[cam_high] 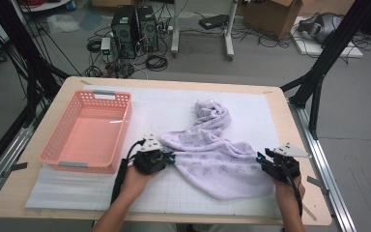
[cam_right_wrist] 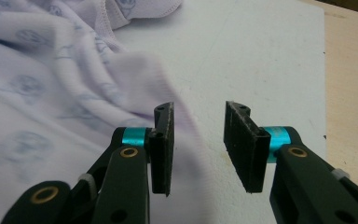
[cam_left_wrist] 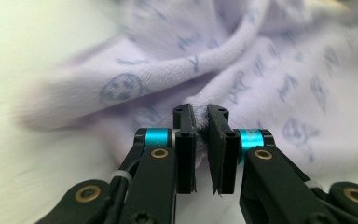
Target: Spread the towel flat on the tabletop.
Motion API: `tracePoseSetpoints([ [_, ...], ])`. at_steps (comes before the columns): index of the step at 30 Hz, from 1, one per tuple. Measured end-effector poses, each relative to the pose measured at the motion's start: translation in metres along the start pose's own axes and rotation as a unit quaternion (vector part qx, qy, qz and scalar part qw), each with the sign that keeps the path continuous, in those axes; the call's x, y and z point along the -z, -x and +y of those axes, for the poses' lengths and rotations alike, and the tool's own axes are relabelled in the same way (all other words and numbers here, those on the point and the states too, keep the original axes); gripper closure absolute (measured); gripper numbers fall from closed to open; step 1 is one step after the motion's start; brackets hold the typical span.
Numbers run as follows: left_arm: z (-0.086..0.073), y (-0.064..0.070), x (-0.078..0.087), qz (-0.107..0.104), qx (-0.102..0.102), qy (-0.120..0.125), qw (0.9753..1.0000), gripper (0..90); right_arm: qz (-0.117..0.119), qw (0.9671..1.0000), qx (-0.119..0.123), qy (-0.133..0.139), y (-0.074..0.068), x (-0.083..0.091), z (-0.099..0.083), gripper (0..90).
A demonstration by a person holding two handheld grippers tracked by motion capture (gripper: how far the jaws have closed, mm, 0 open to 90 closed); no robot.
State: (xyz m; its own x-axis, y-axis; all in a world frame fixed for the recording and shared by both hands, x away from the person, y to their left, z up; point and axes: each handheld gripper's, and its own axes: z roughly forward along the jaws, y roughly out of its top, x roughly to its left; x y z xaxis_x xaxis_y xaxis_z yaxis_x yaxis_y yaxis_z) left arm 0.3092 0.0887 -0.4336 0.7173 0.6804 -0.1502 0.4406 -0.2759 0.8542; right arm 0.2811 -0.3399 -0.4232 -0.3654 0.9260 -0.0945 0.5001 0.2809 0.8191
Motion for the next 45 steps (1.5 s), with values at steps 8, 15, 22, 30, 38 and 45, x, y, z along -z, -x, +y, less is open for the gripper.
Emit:
tracePoseSetpoints([
  [8,0.023,-0.026,-0.001,0.048,0.057,0.04,0.9964,81.7,0.043,0.9987,-0.005,0.028,-0.007,0.001,0.005,62.1],
  [15,0.039,-0.019,-0.04,0.047,0.062,0.036,0.9963,81.1,0.089,0.9956,0.009,0.029,-0.015,-0.004,0.007,61.1],
  [22,0.046,-0.011,-0.065,0.037,0.075,0.026,0.9962,75.6,0.103,0.9944,0.023,0.009,-0.024,-0.015,0.006,61.5],
  [30,0.041,-0.011,-0.053,0.008,0.051,0.016,0.9985,62.7,0.176,0.9825,0.06,-0.009,-0.053,-0.027,0.009,56.9],
  [38,0.041,-0.003,-0.06,-0.011,0.029,0.016,0.9994,81.2,0.222,0.9713,0.081,-0.026,-0.078,-0.037,0.017,57.4],
  [45,0.052,-0.003,-0.046,-0.005,0.032,0.043,0.9985,82.6,0.271,0.9533,0.125,-0.045,-0.091,-0.04,0.014,89.7],
])
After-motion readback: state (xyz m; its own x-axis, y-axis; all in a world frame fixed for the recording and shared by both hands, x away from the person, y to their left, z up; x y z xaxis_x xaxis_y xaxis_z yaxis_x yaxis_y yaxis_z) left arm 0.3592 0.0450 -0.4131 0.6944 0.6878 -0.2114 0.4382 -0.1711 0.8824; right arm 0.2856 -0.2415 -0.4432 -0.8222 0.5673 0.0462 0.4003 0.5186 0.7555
